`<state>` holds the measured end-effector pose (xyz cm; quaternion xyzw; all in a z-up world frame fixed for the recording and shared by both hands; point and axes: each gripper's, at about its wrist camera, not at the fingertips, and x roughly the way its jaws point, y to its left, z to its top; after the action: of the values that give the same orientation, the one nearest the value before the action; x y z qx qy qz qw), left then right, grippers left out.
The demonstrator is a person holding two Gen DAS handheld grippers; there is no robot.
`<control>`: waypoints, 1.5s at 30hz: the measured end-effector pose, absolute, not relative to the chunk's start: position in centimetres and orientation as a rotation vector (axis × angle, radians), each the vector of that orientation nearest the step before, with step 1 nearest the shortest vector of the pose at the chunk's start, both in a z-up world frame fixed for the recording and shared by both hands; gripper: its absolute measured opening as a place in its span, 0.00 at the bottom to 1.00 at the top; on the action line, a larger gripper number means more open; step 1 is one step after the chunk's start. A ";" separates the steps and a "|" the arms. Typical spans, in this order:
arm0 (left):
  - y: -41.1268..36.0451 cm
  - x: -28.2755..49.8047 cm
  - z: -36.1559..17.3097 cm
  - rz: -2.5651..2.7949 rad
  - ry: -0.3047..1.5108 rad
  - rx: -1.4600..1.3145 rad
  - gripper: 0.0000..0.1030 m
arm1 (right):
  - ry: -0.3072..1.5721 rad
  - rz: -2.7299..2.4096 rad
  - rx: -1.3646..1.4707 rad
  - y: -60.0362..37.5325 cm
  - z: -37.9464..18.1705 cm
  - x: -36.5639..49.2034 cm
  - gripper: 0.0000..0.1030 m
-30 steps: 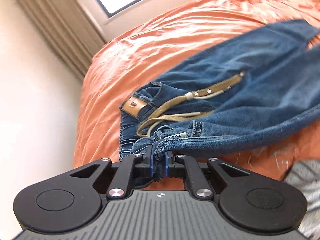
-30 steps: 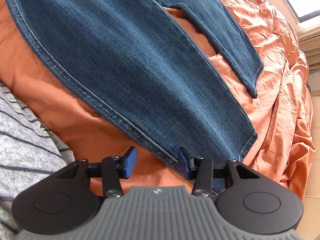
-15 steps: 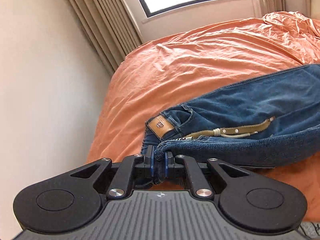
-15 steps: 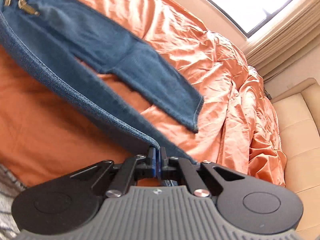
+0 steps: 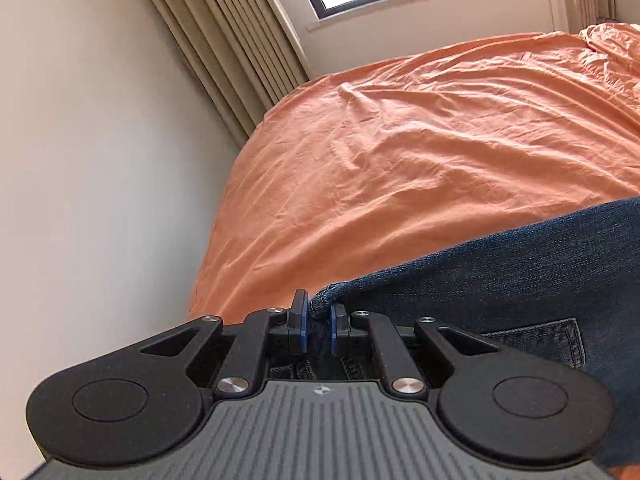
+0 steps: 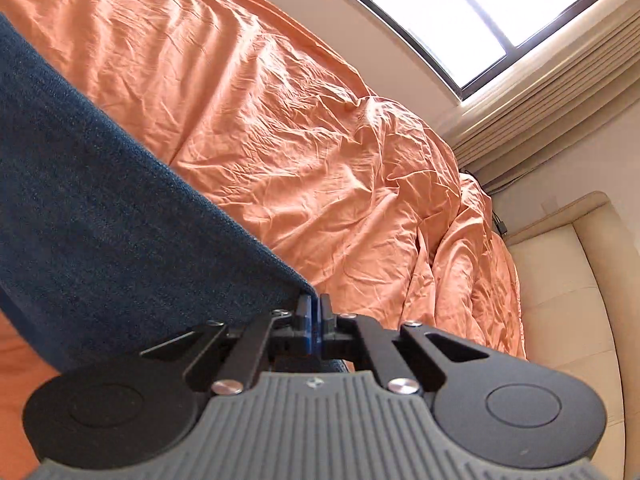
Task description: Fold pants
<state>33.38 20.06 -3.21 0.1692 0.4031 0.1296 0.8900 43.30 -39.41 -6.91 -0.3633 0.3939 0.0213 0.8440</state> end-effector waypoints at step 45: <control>15.0 31.0 -9.3 0.103 0.908 0.021 0.65 | 0.894 -0.189 0.296 -55.4 -11.8 40.3 0.39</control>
<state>31.01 14.98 -9.32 0.0099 0.4384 0.0498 0.8974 40.27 -55.36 -11.75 0.1422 0.4300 -0.0911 0.8869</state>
